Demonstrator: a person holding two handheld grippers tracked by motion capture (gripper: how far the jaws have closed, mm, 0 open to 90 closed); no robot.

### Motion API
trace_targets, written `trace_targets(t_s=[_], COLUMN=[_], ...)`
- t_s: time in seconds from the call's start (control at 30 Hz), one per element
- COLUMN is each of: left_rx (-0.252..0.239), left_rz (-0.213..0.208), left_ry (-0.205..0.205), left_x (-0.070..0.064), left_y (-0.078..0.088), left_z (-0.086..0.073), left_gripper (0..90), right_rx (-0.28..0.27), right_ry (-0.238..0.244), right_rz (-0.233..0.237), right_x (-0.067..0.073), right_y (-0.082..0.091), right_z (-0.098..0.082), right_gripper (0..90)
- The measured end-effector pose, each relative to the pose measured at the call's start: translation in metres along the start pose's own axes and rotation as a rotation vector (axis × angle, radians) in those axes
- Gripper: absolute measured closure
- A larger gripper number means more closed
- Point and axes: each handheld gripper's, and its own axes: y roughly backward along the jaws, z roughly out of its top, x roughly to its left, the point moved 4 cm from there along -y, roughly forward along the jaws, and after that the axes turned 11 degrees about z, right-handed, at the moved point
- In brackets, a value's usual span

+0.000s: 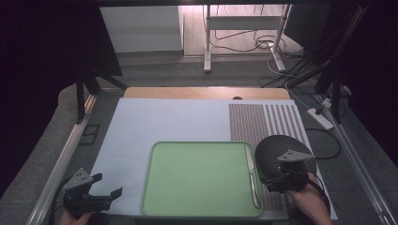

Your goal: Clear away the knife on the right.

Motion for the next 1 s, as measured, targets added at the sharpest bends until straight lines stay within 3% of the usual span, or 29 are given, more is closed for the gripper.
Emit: trace_targets(t_s=[0.73, 1.0], left_rx=[-0.007, -0.008], left_rz=[-0.01, -0.008], left_ry=[0.023, 0.027], left_x=[0.003, 0.003], left_y=[0.001, 0.002], left_z=[-0.001, -0.001], left_gripper=[3.2, 3.1], right_rx=[-0.063, -0.057], right_ry=[-0.053, -0.061], right_rz=[-0.04, -0.061], right_x=[-0.003, -0.003], right_y=[0.028, 0.034], right_z=[-0.013, -0.018], right_gripper=[0.0, 0.0])
